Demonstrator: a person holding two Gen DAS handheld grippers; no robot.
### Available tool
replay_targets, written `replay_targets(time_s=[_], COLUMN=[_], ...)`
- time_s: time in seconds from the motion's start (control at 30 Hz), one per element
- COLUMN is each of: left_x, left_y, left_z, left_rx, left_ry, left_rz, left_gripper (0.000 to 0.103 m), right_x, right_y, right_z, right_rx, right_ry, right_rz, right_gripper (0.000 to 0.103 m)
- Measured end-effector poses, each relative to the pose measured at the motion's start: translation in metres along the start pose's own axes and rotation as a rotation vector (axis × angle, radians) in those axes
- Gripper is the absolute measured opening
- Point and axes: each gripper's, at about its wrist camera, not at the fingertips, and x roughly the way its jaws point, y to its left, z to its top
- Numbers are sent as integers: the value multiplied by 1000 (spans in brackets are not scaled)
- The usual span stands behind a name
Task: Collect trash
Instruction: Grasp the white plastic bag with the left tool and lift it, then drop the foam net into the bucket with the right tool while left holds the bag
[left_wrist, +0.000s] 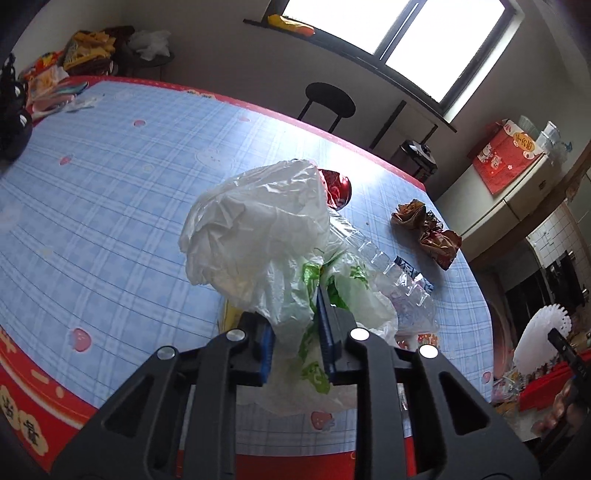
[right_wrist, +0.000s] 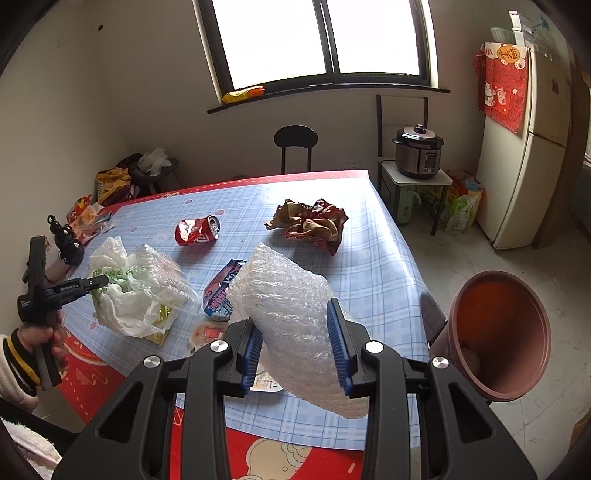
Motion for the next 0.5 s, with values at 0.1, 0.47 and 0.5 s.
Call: replay_targets(time_s=[0.1,0.47,0.5], left_x=[-26,-104,-109], left_y=[-4,-43,-49], left_z=[7,38,40], left_rx=[19,43,51], left_ry=[-53,-231,-239], left_rz=[-11,-89,-99], left_gripper=[23,23,23], right_x=[3,-5,-9], right_y=[2,-2,-5], right_z=[3,6,7], right_rx=[-1,6,7], right_ry=[-11,-75,-86], right_rz=[22,54,50], right_gripper=[34,34,34])
